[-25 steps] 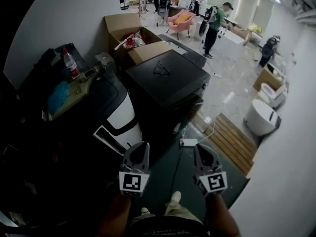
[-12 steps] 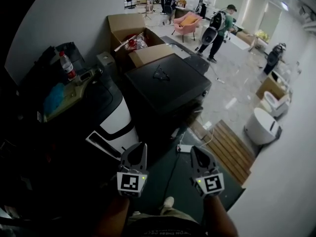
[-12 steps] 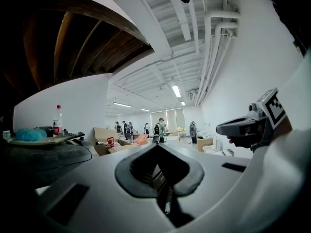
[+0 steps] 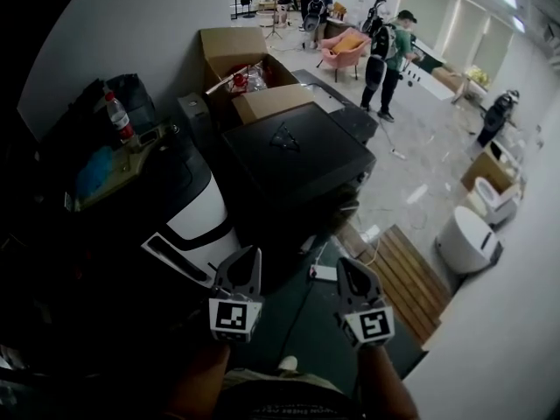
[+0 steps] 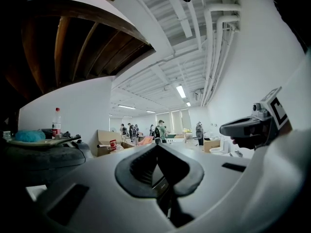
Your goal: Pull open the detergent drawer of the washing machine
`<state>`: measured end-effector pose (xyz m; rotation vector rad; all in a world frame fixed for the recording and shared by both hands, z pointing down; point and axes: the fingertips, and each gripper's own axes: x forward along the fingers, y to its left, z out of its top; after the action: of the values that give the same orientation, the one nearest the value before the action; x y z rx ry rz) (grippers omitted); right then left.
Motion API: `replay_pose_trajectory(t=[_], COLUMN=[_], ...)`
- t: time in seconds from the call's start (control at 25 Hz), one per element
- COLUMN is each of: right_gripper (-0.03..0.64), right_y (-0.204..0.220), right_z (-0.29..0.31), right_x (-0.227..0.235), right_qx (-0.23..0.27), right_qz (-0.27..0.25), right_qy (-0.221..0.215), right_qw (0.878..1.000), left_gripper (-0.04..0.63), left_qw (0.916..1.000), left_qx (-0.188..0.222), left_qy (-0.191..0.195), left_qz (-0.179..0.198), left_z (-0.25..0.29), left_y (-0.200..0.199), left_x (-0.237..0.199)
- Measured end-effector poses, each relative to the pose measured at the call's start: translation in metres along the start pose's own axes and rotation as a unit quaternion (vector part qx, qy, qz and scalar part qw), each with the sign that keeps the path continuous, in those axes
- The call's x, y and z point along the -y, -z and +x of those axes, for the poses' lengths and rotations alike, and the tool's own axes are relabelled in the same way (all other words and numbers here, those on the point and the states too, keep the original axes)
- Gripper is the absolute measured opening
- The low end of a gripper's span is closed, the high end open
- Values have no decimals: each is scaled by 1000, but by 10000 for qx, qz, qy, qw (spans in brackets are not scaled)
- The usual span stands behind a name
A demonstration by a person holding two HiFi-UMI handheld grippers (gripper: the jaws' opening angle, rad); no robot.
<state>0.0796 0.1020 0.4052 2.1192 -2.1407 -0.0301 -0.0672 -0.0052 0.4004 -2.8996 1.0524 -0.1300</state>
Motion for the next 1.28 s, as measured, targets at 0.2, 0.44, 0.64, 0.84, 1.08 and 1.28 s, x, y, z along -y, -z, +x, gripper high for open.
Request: replay_pose_trajectory(t=[0.2, 0.44, 0.64, 0.84, 1.08, 1.28], right_gripper=[-12, -12, -11, -11, -12, -12], right_y=[6, 11, 15, 34, 35, 29], right_z=[2, 22, 23, 23, 43, 65], right_x=[28, 55, 46, 43, 48, 55], right_qx=[70, 263, 198, 6, -16, 9], right_qz=[164, 24, 222, 399, 329, 367], right_qy=[-2, 231, 187, 160, 179, 240], right_qw=[9998, 9994, 9994, 9991, 9993, 9990], left_gripper=[5, 5, 4, 4, 5, 5], left_qw=[10000, 9998, 9996, 9998, 9996, 9996], left_qx=[-26, -127, -60, -130, -234, -186], left_qy=[-50, -162, -199, -60, 92, 229], left_qz=[42, 54, -214, -99, -87, 28], left_z=[18, 41, 28, 32, 52, 77], left_y=[-1, 9, 13, 17, 28, 24], left_x=[9, 5, 11, 14, 6, -3])
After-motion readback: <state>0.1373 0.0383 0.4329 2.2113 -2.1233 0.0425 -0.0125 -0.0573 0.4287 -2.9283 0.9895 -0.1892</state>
